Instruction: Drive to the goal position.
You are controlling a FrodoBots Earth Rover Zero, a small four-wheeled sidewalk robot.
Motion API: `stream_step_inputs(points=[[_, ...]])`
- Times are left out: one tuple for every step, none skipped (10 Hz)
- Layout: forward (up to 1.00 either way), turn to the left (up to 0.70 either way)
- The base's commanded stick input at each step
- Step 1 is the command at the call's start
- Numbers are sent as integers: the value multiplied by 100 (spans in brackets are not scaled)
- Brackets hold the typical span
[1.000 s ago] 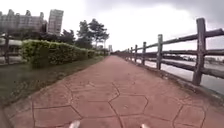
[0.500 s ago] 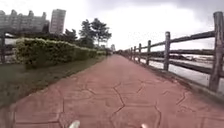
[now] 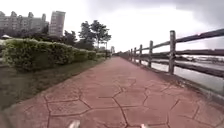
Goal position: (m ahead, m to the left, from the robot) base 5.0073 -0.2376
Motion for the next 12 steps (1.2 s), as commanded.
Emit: stream_step_inputs(points=[[70, 0], [70, 0], [70, 0], [70, 0], [70, 0], [70, 0], [70, 0], [70, 0], [70, 0], [70, 0], [70, 0], [70, 0]])
